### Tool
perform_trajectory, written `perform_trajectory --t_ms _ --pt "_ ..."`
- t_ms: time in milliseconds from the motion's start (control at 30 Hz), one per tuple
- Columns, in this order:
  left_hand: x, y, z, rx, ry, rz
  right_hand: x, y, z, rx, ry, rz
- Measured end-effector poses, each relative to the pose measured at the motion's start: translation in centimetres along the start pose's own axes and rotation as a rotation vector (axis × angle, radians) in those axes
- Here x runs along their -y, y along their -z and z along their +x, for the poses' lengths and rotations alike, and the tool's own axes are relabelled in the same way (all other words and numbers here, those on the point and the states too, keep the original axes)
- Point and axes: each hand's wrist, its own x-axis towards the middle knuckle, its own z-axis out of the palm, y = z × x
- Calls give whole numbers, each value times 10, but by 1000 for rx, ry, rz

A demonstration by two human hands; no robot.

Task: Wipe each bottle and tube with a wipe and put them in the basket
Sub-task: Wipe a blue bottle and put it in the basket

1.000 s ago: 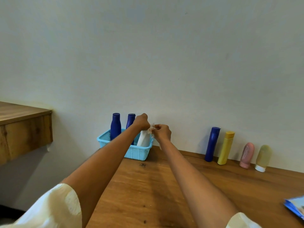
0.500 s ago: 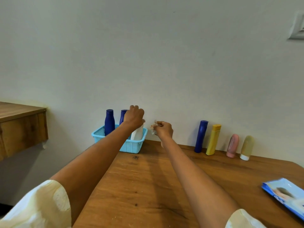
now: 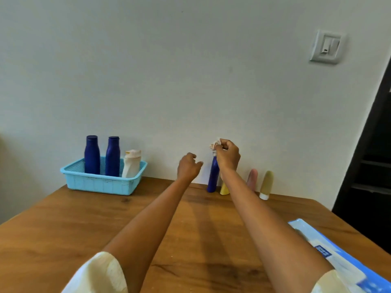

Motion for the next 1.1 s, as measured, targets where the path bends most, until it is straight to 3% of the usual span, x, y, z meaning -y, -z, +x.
perform_trajectory --t_ms 333,467,600,733,933,1100 --pt "-32 -56 46 57 -136 104 -22 38 50 -61 32 10" --pt "-28 -56 48 42 -208 38 -26 40 49 -64 31 39" --pt "-25 -33 40 -15 -228 -55 -20 35 36 -62 16 118" --pt "-25 10 19 -69 -189 -313 -3 23 8 -14 -40 284" --pt "-9 74 -38 152 -186 -437 24 8 -52 2 -101 573" --pt "5 113 -75 228 -145 -498 34 7 -87 98 -84 433"
